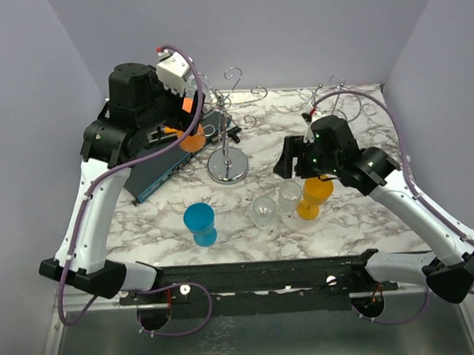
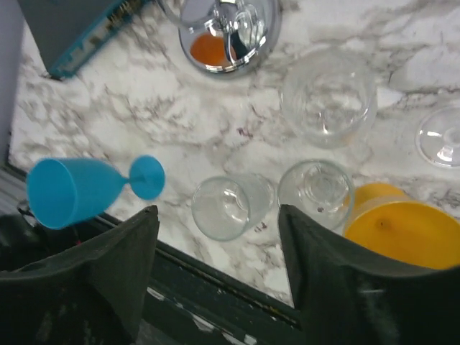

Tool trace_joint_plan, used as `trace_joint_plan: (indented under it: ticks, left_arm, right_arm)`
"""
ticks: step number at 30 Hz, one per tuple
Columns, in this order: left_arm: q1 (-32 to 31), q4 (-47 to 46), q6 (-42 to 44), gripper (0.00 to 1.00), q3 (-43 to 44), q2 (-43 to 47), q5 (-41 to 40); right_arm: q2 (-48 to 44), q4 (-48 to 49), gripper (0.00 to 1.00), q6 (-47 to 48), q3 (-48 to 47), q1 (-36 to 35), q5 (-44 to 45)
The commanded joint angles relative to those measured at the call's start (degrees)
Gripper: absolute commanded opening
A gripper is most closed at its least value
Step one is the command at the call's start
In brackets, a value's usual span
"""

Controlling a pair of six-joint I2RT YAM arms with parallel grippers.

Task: Place the wine glass upside down on the wine glass rack
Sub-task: Pick up the wine glass at the center of the board.

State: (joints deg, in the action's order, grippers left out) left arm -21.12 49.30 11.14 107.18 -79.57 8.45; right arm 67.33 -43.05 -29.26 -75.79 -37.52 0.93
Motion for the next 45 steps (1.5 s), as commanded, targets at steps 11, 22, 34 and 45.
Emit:
trace_joint_plan:
  ticks: [11, 22, 34, 45]
  left_arm:
    - [-0.1, 4.7, -2.9, 0.99, -4.4, 5.7, -1.2]
    - [-0.1, 4.6, -3.5, 0.99, -4.3, 5.9, -0.4]
    - [-0.1, 4.4, -3.4, 0.99, -4.3, 5.9, 0.5]
    - [-0.1, 4.5, -2.8, 0.99, -4.8, 7.7, 0.6]
  right_arm:
    - [4.9, 2.3, 0.52, 0.6, 11.4, -5.8, -5.5]
    - [11.2, 6.0, 0.45, 1.5, 13.3, -7.6, -4.0]
    - [12.8, 4.2, 0.44, 1.8, 14.7, -9.9, 0.6]
    - [16.0, 7.7, 0.32, 1.9, 16.3, -10.4, 1.0]
